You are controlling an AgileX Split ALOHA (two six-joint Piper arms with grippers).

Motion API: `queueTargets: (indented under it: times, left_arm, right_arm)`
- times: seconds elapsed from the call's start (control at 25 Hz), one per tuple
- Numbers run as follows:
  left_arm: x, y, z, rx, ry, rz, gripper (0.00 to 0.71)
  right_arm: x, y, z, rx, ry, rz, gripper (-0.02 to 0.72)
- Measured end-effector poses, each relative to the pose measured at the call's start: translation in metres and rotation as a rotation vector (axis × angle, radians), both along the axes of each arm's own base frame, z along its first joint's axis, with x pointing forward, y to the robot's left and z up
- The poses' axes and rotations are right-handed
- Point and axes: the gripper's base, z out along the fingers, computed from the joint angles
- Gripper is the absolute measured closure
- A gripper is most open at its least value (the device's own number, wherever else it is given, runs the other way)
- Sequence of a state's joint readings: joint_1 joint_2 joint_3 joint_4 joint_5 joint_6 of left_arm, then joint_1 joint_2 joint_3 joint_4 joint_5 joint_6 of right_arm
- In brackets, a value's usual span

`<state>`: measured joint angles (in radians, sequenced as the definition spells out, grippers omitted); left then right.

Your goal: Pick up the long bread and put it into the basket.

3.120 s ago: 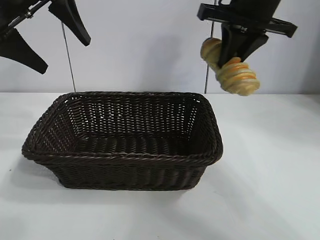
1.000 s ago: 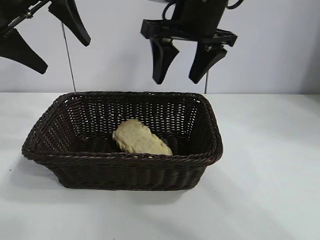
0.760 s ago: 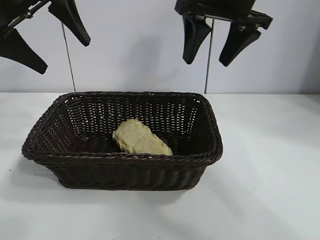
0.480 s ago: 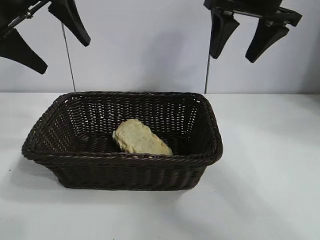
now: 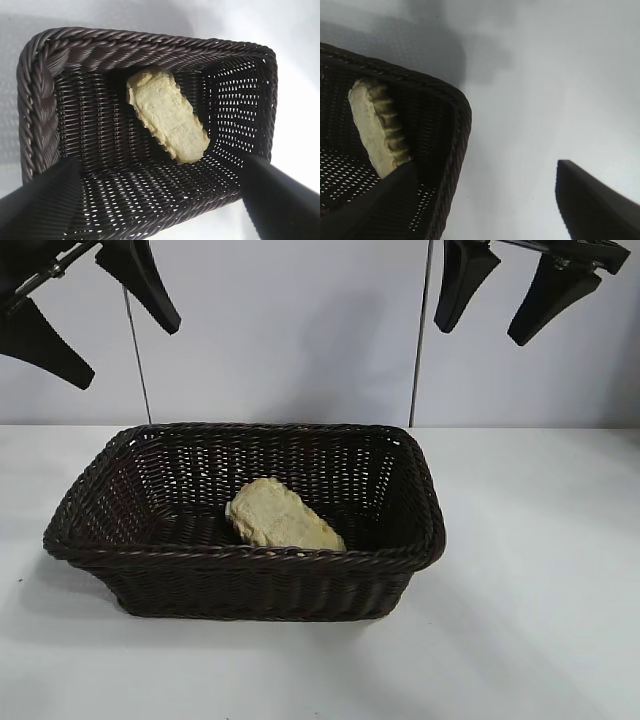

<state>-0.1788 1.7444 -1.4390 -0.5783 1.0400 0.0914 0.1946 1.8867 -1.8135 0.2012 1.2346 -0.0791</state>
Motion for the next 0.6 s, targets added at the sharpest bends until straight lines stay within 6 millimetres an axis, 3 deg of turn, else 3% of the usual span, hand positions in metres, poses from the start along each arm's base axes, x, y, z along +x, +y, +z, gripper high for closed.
queueTargets:
  times: [0.6]
  left_arm:
    - [0.0, 0.0, 0.0, 0.0, 0.0, 0.0, 0.079]
  right_arm:
    - [-0.0004, 0.0013, 0.0002, 0.016, 0.005, 0.001, 0.147]
